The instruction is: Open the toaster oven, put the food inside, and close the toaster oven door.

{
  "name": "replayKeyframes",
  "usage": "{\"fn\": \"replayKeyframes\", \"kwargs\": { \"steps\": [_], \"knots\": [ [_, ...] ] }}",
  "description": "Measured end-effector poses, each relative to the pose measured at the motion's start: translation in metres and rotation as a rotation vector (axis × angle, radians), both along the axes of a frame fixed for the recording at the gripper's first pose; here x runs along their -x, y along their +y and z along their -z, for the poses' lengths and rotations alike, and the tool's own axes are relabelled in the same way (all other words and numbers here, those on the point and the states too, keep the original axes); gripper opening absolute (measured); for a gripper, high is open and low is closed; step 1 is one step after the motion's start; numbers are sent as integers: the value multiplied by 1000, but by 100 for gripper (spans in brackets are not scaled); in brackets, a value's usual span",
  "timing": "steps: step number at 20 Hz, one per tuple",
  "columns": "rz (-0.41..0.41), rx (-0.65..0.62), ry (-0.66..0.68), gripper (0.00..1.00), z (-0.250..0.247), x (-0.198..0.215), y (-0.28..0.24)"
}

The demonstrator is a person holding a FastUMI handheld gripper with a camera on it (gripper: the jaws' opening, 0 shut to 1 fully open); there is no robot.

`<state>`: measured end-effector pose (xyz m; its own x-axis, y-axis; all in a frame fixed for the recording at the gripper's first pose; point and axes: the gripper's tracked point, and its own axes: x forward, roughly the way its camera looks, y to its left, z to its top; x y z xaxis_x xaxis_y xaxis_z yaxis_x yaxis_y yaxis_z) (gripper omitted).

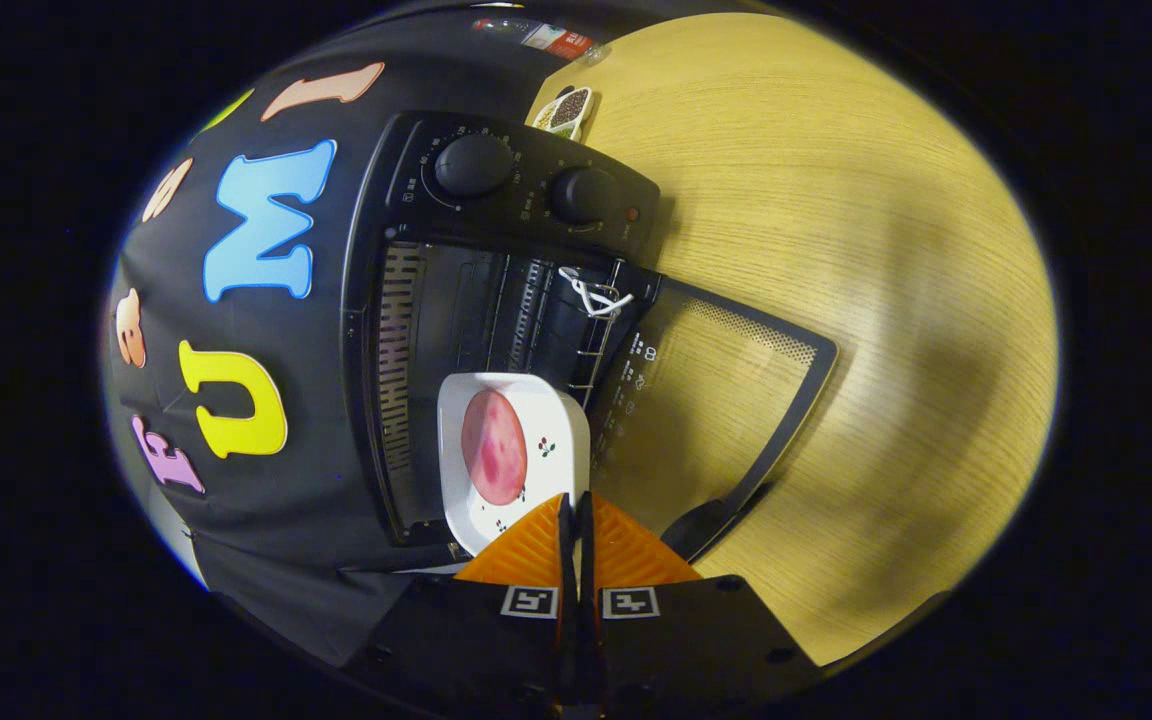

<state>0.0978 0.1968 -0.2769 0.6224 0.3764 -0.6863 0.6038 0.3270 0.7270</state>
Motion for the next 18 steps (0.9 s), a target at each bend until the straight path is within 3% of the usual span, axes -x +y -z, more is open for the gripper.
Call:
{"fn": "replayKeyframes", "kwargs": {
  "steps": [4, 9, 18],
  "knots": [
    [110, 5, -35, 2, 1, -25, -5],
    [190, -37, -19, 2, 10, -46, -2],
    [246, 12, -47, 3, 21, -79, 3]
  ]
}}
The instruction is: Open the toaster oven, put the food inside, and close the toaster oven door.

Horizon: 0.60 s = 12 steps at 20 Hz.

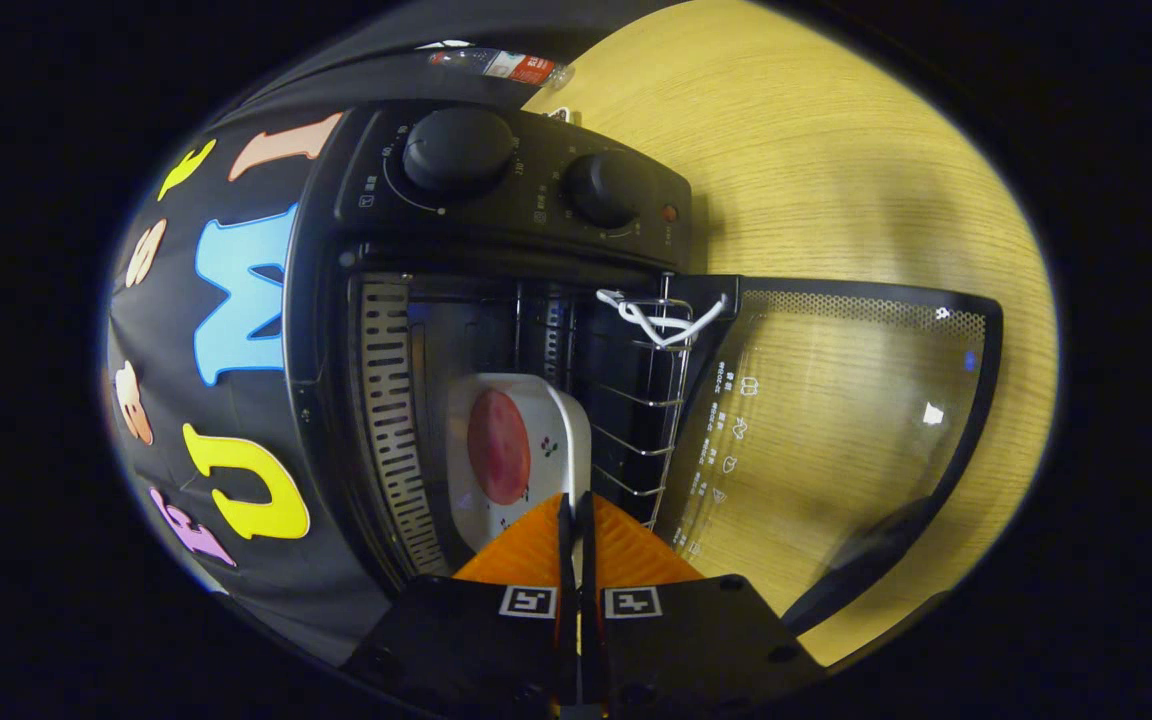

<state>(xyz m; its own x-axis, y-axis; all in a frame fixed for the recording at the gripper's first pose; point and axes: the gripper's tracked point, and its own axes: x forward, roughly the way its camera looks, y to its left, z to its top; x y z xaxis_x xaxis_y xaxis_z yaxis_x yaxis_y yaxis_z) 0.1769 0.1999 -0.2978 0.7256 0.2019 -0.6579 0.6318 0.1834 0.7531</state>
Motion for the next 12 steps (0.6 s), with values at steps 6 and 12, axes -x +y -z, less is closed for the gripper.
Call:
{"fn": "replayKeyframes", "kwargs": {
  "steps": [6, 12],
  "knots": [
    [-117, 107, -123, 98, -31, 9, -5],
    [-330, 196, -104, 98, -28, 56, 3]
  ]
}}
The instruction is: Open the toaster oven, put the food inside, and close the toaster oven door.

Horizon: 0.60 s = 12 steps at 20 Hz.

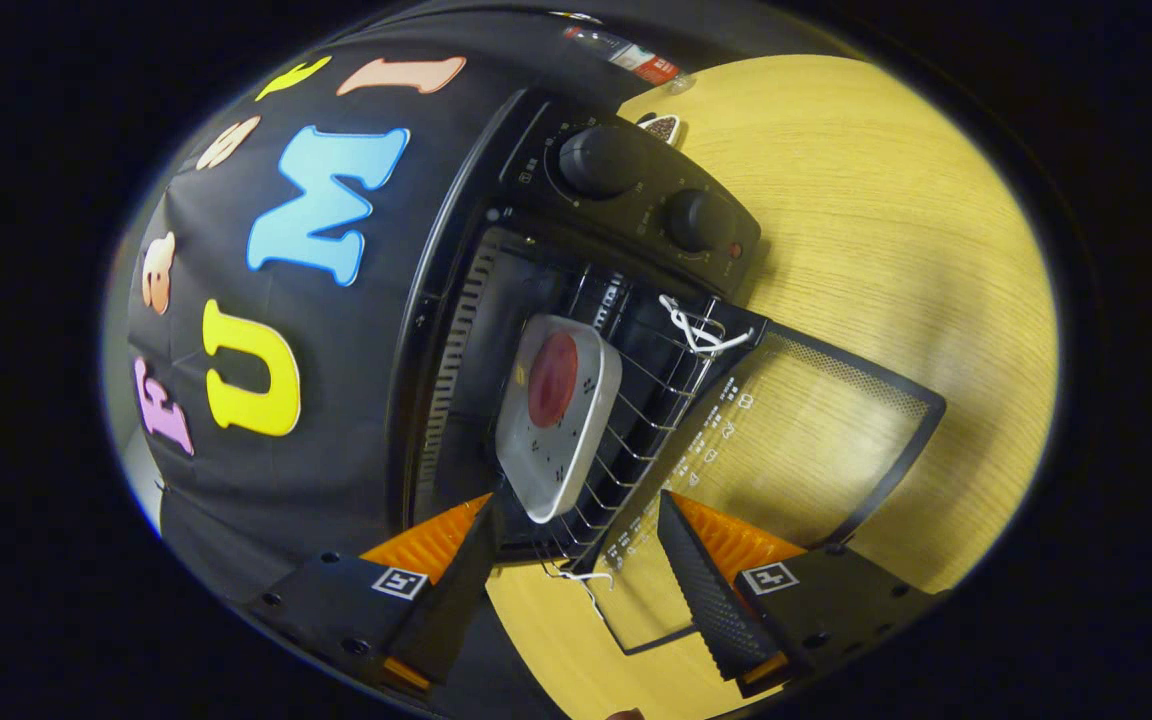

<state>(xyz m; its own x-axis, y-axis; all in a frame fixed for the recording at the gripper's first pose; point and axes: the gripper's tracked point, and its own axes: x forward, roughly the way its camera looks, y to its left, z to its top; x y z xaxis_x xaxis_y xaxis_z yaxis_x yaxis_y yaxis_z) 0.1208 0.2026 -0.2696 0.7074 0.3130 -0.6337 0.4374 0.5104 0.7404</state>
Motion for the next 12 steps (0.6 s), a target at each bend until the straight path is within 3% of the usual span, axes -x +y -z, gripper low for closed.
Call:
{"fn": "replayKeyframes", "kwargs": {
  "steps": [6, 12],
  "knots": [
    [-239, 172, -53, 97, -4, 44, -6],
    [-416, 375, -98, 97, 5, 73, -17]
  ]
}}
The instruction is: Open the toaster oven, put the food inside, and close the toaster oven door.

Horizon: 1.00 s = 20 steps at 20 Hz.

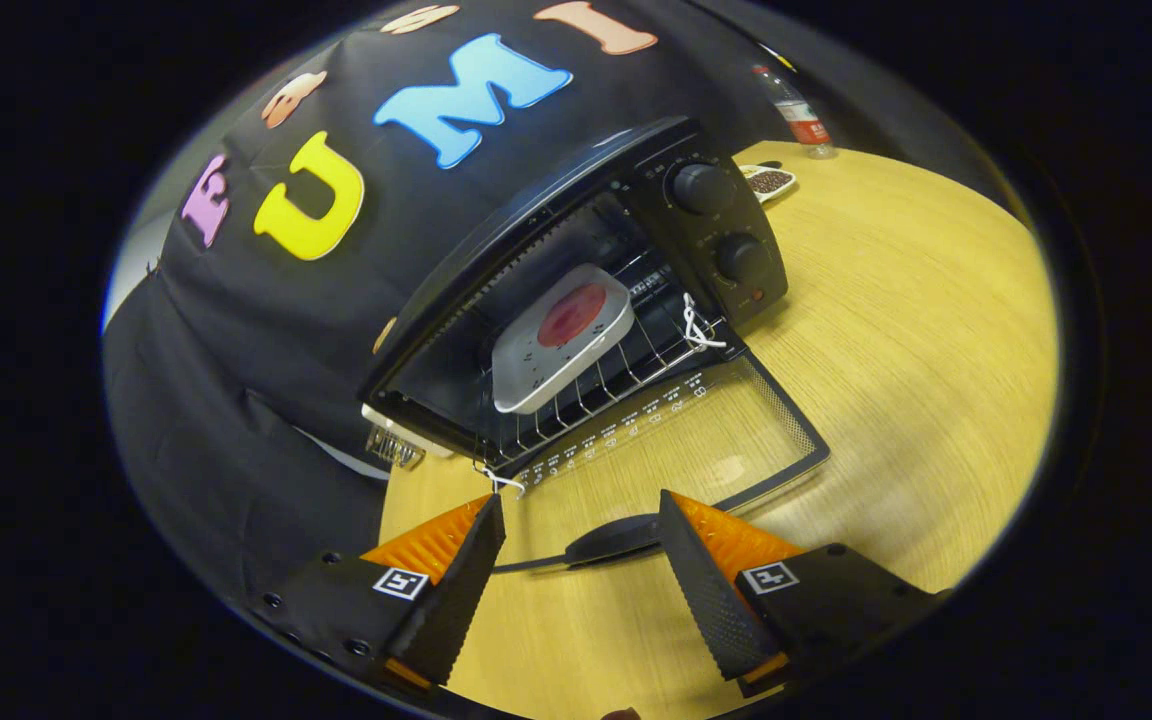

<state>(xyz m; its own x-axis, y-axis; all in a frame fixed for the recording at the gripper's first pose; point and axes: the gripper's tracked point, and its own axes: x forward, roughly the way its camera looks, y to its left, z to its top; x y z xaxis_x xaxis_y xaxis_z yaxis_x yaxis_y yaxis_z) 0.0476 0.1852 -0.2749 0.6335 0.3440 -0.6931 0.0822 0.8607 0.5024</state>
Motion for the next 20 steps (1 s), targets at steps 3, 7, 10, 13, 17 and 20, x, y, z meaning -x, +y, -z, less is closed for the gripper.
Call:
{"fn": "replayKeyframes", "kwargs": {
  "steps": [3, 7, 10, 13, 17, 20],
  "knots": [
    [-143, 153, -25, 98, 11, 15, -4],
    [-263, 300, -27, 98, 29, 27, -9],
    [-276, 366, 17, 98, 42, 32, -17],
    [-312, 447, 65, 98, 57, 34, -28],
    [-359, 500, 102, 98, 70, 32, -27],
    [-344, 495, 104, 99, 71, 22, -25]
  ]
}}
